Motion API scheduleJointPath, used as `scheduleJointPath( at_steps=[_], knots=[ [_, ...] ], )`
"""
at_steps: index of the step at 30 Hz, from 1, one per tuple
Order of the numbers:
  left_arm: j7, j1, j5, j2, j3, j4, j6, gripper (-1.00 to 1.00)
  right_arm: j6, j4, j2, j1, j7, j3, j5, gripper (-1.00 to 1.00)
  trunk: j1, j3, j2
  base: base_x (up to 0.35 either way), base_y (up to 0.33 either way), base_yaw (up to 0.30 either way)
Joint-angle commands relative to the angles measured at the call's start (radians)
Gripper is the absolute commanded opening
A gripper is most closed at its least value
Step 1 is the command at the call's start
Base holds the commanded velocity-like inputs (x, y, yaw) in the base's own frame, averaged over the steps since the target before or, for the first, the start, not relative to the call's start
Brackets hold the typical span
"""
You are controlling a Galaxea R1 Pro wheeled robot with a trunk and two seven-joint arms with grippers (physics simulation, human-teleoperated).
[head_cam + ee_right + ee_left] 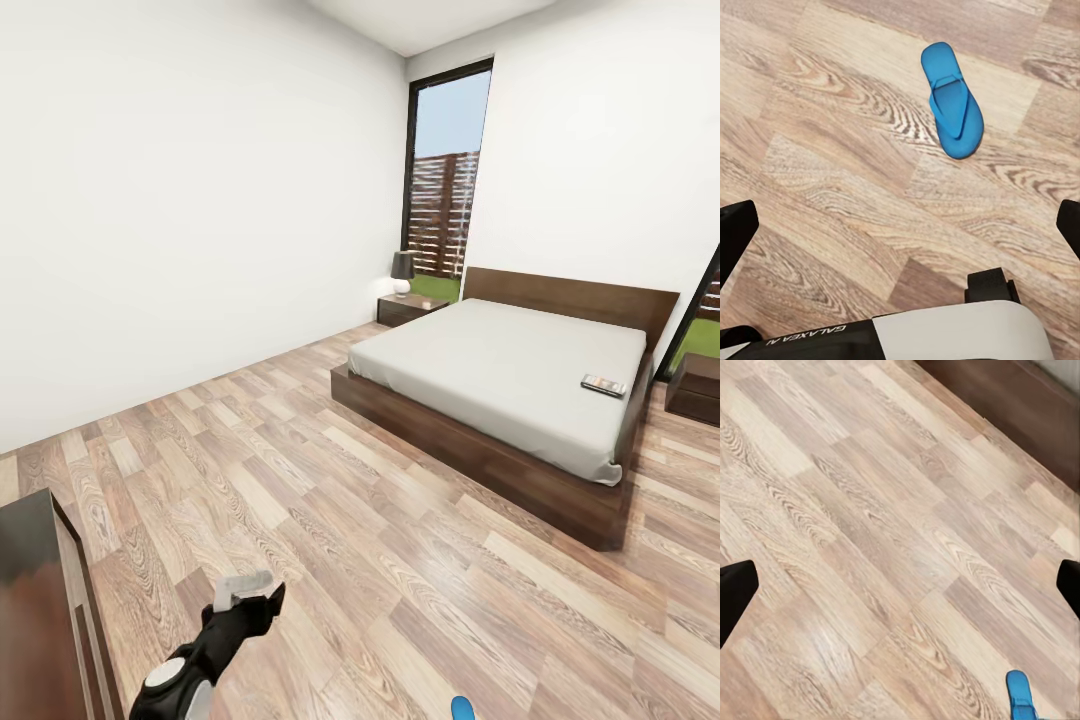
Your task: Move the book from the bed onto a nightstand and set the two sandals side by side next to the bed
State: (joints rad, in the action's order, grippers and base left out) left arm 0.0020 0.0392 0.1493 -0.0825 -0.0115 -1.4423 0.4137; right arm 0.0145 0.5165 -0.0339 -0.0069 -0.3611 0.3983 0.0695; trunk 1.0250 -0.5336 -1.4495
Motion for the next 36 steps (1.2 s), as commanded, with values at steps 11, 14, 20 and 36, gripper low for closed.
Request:
scheduleJointPath(
  at_steps=[11, 14, 20, 36],
  knots=[
    [0.005, 0.107, 0.078, 0.016, 0.012, 0.052, 0.15, 1.0, 0.001, -0.001, 0.0, -0.001, -0.007, 0.004, 0.007, 1.0, 0.0, -0.001, -0.001, 0.0, 0.0, 0.0],
    [0.005, 0.132, 0.079, 0.024, 0.026, 0.112, 0.15, 1.0, 0.001, -0.001, 0.0, -0.001, -0.007, 0.004, 0.007, 1.0, 0.0, -0.001, -0.001, 0.0, 0.0, 0.0],
    [-0.006, 0.15, 0.082, 0.024, 0.032, 0.16, 0.148, 1.0, 0.001, -0.001, 0.0, -0.001, -0.007, 0.004, 0.007, 1.0, 0.0, -0.001, -0.001, 0.0, 0.0, 0.0],
    [-0.443, 0.179, 0.416, 0.052, 0.113, 0.09, 0.157, 1.0, 0.001, -0.001, 0.0, -0.001, -0.008, 0.004, 0.007, 1.0, 0.0, -0.001, -0.001, 0.0, 0.0, 0.0]
  ],
)
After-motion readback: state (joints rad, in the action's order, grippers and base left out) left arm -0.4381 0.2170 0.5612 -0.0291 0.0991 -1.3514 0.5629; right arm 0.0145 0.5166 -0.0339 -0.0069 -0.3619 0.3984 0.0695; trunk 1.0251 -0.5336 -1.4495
